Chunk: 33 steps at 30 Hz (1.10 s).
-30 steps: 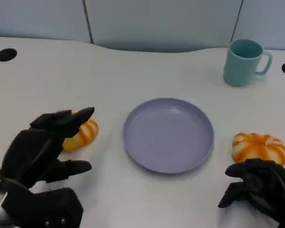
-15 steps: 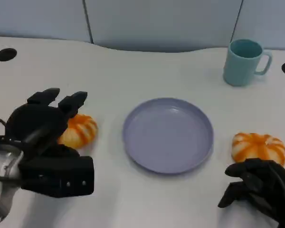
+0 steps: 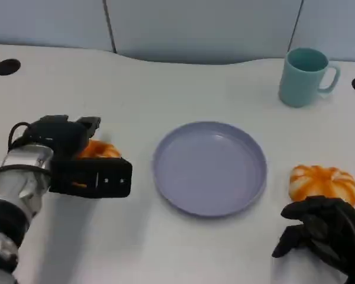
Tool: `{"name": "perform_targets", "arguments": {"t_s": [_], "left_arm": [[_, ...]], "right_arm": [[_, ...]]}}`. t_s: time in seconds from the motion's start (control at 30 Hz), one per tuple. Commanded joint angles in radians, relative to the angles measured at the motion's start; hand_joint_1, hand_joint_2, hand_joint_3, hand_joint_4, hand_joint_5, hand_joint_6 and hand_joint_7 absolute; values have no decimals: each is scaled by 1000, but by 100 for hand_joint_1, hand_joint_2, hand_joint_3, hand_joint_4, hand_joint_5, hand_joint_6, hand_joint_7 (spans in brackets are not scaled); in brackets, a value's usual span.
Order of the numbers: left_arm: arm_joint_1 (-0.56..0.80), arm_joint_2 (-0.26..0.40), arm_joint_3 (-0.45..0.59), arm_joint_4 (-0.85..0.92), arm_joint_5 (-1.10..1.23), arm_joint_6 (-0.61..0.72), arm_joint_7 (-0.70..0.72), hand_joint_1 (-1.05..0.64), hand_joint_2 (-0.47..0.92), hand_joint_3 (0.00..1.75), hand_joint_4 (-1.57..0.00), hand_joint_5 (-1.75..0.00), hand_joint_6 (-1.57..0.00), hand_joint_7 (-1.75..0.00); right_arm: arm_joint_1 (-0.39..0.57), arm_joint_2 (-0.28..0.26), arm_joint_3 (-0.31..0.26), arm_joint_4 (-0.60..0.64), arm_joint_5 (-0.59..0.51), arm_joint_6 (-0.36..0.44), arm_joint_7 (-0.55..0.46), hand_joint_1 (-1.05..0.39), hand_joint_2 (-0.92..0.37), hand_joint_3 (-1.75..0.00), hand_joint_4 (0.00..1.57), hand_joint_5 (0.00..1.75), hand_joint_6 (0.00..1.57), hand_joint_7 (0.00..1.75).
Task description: Grasp the bread from the table and place it into the plate.
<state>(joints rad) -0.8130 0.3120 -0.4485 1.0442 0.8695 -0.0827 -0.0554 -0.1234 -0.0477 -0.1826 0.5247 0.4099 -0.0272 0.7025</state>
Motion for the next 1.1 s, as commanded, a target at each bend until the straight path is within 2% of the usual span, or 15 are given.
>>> {"name": "perform_targets", "arguments": {"t_s": [0.03, 0.2, 0.53, 0.83, 1.1], "left_arm": [[-88, -42, -35, 167, -20, 3, 61, -69, 89, 0, 0, 0, -5, -1], [-134, -76, -68, 251, -39, 4, 68, -68, 87, 0, 0, 0, -4, -1], [-176, -128, -102, 303, -62, 49, -26, -66, 88, 0, 0, 0, -6, -1], [-160, -137, -116, 320, -88, 81, -95, -61, 87, 0, 0, 0, -10, -2], [-129, -130, -118, 324, -108, 101, -87, -49, 84, 0, 0, 0, -13, -1]], "right_arm": [[3, -15, -15, 4, 14, 0, 8, -98, -68, 0, 150, 47, 155, 0], [2, -16, -20, 8, 16, -2, 13, -97, -68, 0, 150, 47, 156, 1], [27, -17, -19, -38, 14, 22, 7, -95, -69, 0, 152, 46, 156, 1], [51, -15, -16, -68, 17, 25, 16, -97, -69, 0, 151, 47, 156, 1], [66, -15, -19, -82, 26, 25, 28, -96, -69, 0, 149, 49, 155, 0]]}}
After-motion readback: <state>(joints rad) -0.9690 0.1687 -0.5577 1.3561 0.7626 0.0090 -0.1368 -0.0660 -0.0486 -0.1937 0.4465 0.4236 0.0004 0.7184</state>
